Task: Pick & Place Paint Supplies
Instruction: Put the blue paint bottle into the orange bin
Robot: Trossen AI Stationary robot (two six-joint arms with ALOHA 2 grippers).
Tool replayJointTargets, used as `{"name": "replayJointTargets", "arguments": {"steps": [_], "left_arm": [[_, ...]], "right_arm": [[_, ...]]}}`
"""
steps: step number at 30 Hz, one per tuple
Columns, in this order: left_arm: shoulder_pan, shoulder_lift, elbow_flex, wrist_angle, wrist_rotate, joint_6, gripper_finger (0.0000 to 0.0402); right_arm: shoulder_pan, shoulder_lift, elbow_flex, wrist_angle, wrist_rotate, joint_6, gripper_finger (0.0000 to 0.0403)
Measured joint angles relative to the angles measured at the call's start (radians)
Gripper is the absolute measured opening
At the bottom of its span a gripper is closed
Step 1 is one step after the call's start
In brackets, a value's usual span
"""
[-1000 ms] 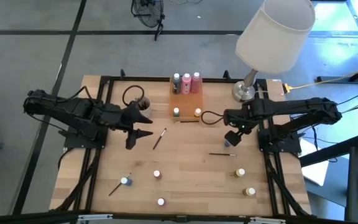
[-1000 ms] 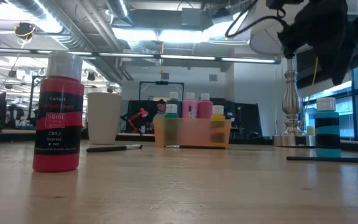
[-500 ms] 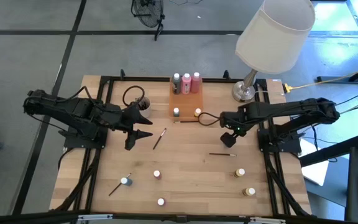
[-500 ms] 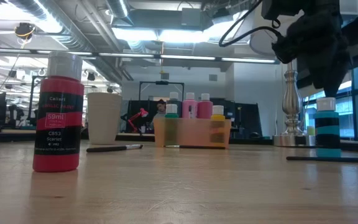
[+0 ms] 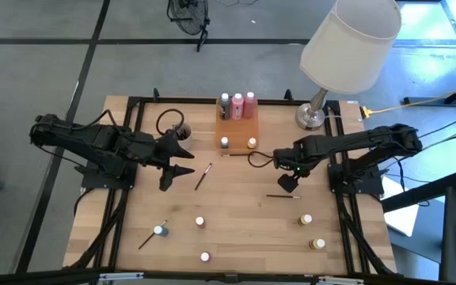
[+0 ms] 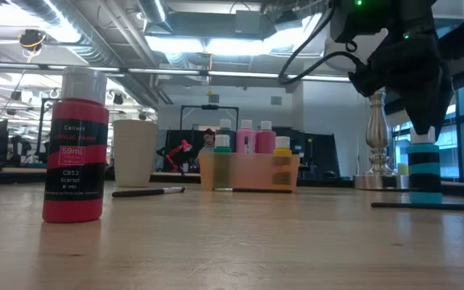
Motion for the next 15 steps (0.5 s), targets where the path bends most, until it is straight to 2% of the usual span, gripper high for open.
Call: {"name": "replayJointTargets", "arguments": {"steps": [15], "left_arm": [[-0.010, 0.001, 0.000, 0.002, 0.016, -0.039, 0.0226]], "right_arm": [[-0.002, 0.011, 0.000, 0.016, 0.026, 0.002, 0.0279]]}}
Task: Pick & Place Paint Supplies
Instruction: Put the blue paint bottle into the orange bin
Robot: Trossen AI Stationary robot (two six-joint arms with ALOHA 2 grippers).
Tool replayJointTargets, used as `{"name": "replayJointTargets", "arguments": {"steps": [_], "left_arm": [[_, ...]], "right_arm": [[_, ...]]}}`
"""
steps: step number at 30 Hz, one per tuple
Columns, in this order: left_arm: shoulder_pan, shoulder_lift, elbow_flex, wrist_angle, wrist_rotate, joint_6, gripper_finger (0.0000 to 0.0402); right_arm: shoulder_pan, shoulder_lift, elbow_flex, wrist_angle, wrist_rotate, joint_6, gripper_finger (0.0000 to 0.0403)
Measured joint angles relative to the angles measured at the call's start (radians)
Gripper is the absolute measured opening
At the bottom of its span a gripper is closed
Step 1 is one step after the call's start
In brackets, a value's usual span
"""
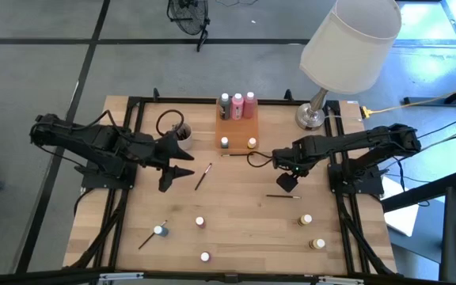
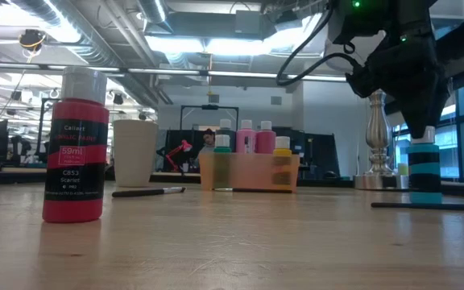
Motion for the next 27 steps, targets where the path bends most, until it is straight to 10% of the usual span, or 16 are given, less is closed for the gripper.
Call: {"name": "replayJointTargets", "arguments": {"steps": [27], "left_arm": [[0.000, 0.003, -0.001, -0.001, 0.009, -0.011, 0.0226]], "right_arm": [[0.000, 0.001, 0.000, 0.003, -0.009, 0.003, 0.0212]]}}
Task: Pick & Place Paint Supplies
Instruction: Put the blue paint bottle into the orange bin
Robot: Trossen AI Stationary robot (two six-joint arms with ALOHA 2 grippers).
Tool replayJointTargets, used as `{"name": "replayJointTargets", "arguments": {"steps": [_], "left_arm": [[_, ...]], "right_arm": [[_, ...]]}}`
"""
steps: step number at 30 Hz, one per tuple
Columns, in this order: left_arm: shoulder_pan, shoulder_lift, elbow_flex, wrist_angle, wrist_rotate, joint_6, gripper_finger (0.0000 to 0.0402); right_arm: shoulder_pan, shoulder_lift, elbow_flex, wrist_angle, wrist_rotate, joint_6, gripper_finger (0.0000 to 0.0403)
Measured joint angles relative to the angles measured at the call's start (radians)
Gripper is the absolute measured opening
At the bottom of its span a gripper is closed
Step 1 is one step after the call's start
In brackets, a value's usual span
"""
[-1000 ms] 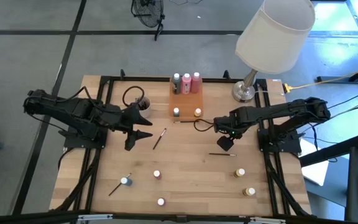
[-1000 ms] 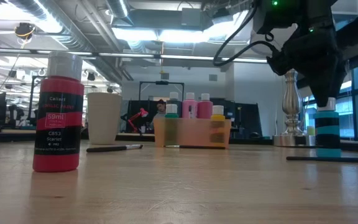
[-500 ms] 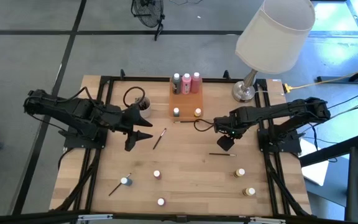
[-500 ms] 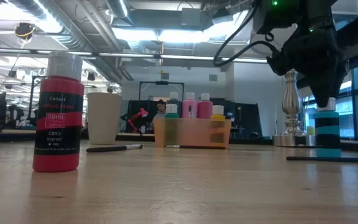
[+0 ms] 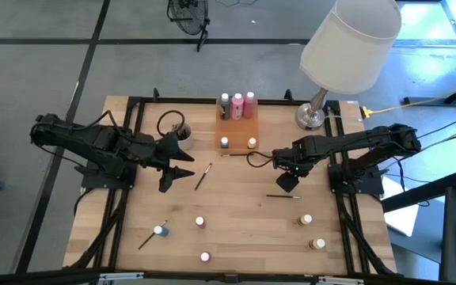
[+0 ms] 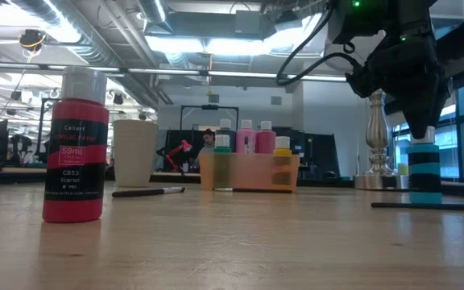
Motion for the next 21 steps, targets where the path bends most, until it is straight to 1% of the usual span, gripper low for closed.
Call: {"name": "replayJointTargets", "arguments": {"steps": [4, 6, 9, 10, 18, 21], "left_arm": [[0.000, 0.000, 0.000, 0.000, 0.000, 0.000, 0.0226], [0.000, 0.000, 0.000, 0.000, 0.000, 0.000, 0.0226], [0.000, 0.000, 0.000, 0.000, 0.000, 0.000, 0.0226], [0.000, 0.000, 0.000, -0.001, 0.000, 0.000, 0.0226], [0.000, 0.000, 0.000, 0.000, 0.000, 0.000, 0.0226], [0.000, 0.000, 0.000, -0.001, -0.001, 0.000, 0.0226]], "right_arm": [[0.000, 0.024, 0.000, -0.006, -0.002, -0.004, 0.0179], [0.000, 0.045, 0.003, -0.004, -0.021, -0.016, 0.0156], [0.000, 0.066, 0.007, -0.009, -0.022, -0.038, 0.0124], [0.000, 0.070, 0.008, -0.010, -0.022, -0.045, 0.0119], [0.001, 0.071, 0.008, -0.012, -0.020, -0.052, 0.0119], [0.001, 0.076, 0.030, -0.035, -0.018, -0.053, 0.0119]]}}
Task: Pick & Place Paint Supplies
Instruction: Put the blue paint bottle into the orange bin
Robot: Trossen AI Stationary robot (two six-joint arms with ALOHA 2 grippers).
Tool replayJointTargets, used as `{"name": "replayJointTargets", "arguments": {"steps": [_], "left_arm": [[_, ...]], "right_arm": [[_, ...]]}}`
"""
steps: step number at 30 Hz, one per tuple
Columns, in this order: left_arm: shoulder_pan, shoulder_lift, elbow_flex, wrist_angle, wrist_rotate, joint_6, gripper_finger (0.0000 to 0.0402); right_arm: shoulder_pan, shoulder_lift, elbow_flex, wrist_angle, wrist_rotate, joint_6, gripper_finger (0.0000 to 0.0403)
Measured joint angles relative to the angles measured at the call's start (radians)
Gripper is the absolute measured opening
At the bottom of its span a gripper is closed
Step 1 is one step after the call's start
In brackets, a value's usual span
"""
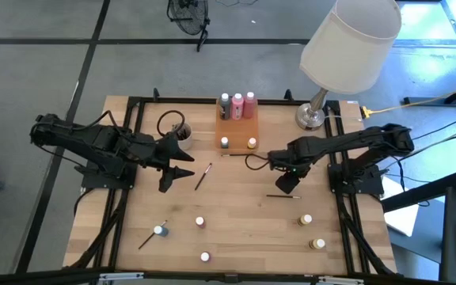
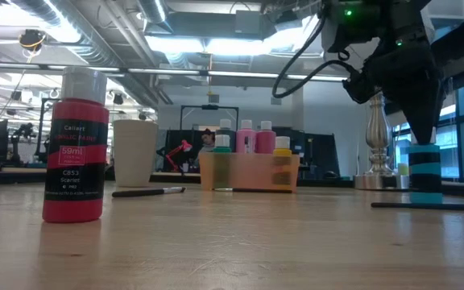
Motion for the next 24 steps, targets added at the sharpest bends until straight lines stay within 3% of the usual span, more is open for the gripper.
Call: {"name": "replayJointTargets", "arguments": {"steps": [14, 24], "left_arm": [[0.000, 0.001, 0.000, 0.000, -0.006, 0.008, 0.0226], [0.000, -0.001, 0.000, -0.001, 0.024, -0.013, 0.0226]], "right_arm": [[0.000, 0.002, 0.291, -0.223, 0.017, -0.035, 0.0119], [-0.056, 0.001, 0.608, -0.243, 0.128, -0.132, 0.0119]]}}
